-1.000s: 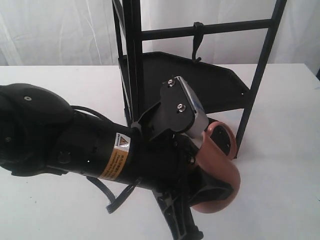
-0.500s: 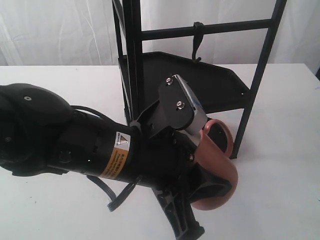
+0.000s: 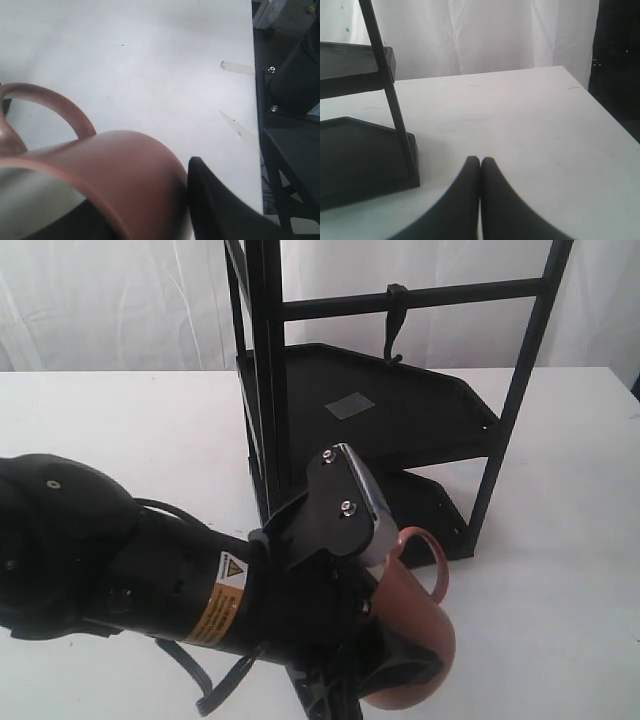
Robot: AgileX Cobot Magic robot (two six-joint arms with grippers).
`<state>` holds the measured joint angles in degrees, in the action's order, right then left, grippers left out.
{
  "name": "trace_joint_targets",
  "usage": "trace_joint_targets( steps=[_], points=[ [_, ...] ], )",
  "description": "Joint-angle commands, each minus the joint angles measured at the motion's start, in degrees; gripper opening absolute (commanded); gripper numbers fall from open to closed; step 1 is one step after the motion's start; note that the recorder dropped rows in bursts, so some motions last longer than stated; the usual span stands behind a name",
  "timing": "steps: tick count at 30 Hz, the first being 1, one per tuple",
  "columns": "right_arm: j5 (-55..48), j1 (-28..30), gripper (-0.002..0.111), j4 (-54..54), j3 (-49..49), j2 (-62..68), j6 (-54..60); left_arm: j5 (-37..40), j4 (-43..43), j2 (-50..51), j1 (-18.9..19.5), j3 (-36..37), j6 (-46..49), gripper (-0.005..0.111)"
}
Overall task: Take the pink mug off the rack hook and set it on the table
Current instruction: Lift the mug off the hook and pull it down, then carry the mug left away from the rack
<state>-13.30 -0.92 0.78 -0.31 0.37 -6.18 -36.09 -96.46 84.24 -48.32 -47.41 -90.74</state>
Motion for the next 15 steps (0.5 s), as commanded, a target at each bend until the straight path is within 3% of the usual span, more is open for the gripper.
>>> trace_joint_targets(
  steps=[1,8,15],
  points=[
    [0.62,0.23,0.000,-0.39,0.31,-0.37,-0.12,1.21,7.90,-0.92,-0.35,1.83,6.57,0.000],
    [0.62,0.23,0.000,-0.39,0.31,-0.37,-0.12,8.38,20.17,-3.42,-0.35,5.70,14.14,0.000],
    [0.62,0.23,0.000,-0.39,0.31,-0.37,-0.12,15.95,24.79,-9.60,-0.35,9.35,14.58,0.000]
  ],
)
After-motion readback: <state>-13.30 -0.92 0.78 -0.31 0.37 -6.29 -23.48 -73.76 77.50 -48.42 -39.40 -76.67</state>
